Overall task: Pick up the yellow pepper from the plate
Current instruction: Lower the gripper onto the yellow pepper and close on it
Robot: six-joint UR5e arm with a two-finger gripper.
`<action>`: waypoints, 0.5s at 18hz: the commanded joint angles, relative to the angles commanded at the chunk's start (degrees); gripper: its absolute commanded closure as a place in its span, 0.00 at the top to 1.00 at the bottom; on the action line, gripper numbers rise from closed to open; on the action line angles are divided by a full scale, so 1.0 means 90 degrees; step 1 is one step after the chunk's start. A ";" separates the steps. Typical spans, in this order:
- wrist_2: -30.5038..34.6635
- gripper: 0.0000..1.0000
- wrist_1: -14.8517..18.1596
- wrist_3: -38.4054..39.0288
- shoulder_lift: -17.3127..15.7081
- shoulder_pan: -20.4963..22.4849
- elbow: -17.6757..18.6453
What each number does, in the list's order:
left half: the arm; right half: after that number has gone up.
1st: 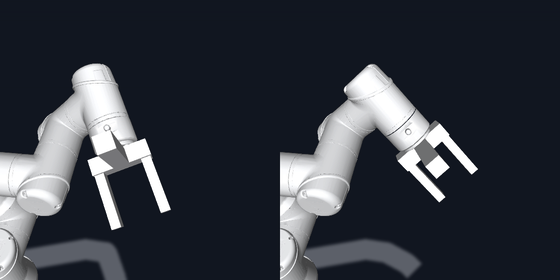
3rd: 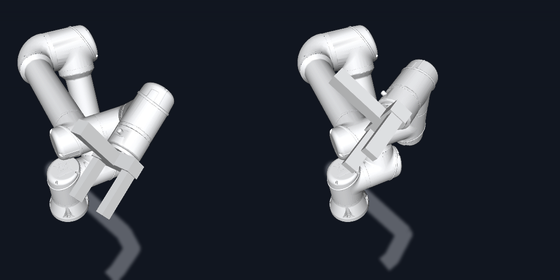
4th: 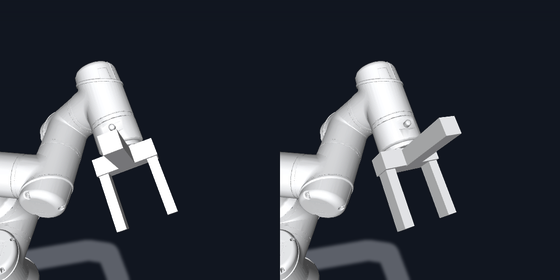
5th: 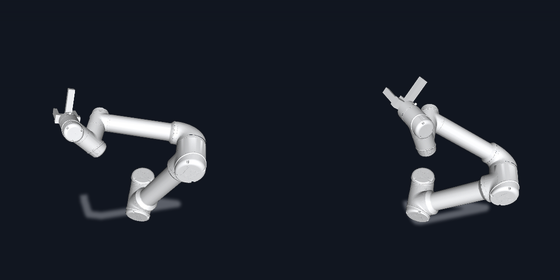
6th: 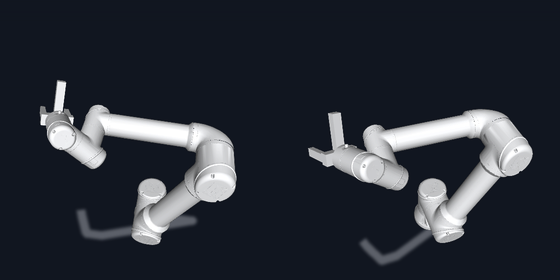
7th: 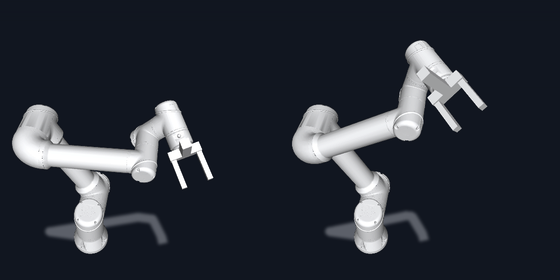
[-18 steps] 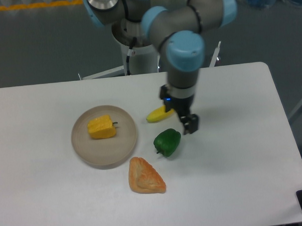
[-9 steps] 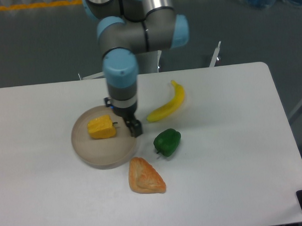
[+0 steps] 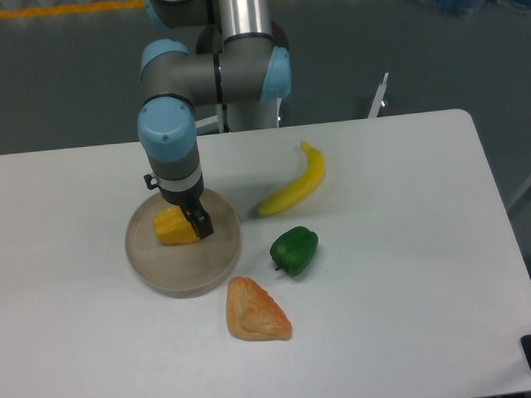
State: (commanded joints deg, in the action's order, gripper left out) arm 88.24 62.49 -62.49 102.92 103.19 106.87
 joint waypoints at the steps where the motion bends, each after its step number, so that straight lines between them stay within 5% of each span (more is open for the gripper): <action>1: 0.0000 1.00 -0.0039 0.0039 0.0019 -0.0030 0.0010; 4: 0.0019 1.00 -0.0487 0.0447 0.0253 -0.0127 0.0039; 8: 0.0029 1.00 -0.0537 0.0449 0.0293 -0.0186 0.0098; 9: 0.0039 0.89 -0.0537 0.0469 0.0293 -0.0186 0.0107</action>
State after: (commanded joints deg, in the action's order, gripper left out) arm 88.59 57.66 -58.27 105.56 101.51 107.84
